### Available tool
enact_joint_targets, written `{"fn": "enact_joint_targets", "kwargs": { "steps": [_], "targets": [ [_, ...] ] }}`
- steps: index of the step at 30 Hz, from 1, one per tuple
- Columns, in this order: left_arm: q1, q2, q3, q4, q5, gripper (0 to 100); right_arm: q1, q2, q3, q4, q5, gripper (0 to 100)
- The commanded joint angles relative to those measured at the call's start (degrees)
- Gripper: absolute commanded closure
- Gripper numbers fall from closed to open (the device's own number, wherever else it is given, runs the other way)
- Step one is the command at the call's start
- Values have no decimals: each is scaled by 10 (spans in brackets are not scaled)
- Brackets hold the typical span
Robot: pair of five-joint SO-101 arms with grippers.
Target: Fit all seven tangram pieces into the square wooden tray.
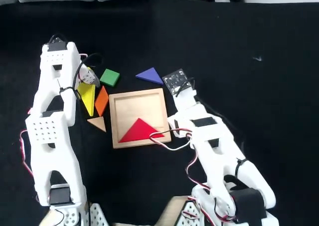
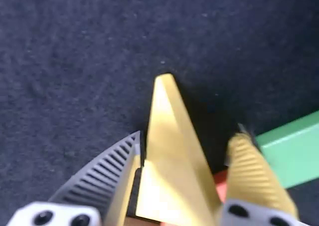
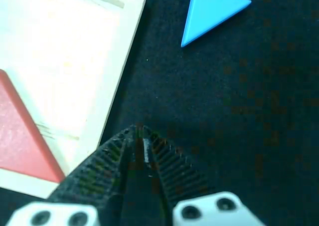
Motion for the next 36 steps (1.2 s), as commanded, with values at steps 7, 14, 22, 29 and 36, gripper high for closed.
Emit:
{"fn": "enact_joint_targets", "kwargs": {
  "steps": [7,14,22,29,36],
  "targets": [
    [-5,-5,2,10,-7,887,9,0,-34,-10,2,987],
    [-2,-6,-110,152,-7,887,9,0,-34,-10,2,987],
    [-1,-6,-93,151,-107,887,9,0,-34,-10,2,987],
    [0,-55,-57,151,-108,887,9,0,-34,-10,2,987],
    [16,-156,42,148,-105,979,9,0,-34,-10,2,987]
  ]
}}
